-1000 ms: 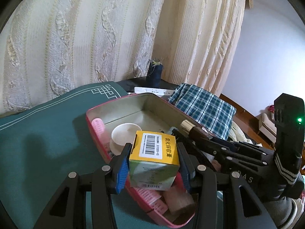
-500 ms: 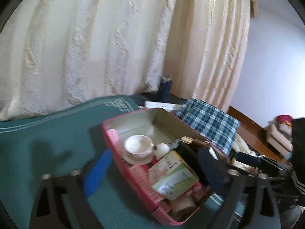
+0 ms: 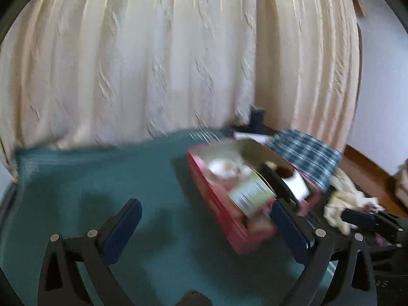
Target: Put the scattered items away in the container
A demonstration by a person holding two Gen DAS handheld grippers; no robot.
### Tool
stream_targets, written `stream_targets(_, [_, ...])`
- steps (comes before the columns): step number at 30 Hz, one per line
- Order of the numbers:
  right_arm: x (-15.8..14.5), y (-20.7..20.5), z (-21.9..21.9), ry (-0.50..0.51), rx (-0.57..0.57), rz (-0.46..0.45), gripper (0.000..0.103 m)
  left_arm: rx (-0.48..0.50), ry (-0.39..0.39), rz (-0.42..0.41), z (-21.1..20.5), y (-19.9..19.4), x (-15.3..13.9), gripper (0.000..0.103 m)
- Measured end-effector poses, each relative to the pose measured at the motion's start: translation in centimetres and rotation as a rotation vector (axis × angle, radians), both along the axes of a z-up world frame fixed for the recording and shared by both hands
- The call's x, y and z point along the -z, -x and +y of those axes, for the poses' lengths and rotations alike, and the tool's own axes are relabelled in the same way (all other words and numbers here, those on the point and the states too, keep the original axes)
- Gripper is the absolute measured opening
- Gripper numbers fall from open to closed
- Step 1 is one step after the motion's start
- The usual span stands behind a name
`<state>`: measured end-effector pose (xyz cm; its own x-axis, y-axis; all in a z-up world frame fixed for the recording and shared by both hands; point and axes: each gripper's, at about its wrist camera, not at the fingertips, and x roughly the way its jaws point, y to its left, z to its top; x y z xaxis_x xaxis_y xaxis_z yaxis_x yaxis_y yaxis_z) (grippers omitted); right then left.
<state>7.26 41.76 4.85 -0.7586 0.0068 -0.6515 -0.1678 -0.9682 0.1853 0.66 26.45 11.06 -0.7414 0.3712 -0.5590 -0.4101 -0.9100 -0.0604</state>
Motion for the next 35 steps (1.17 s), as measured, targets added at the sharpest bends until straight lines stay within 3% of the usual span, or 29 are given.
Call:
stream_targets(9, [-1.5,-2.4,-0.1,-0.041,0.053,0.038,0.081,0.012,0.042,0.034,1.0,-2.8,-0.6,0.103])
stream_targets(16, [-1.2,-3.1,0.1,-0.096,0.09,0.017,0.081,0.022,0.073,0.014,1.7,-3.3,-0.1,0.103])
stream_targets(35, [-0.2,-2.8,0.3,-0.07,0.088,-0.001,0.081,-0.016,0.107,-0.023,1.6,-2.2,1.0,0.103])
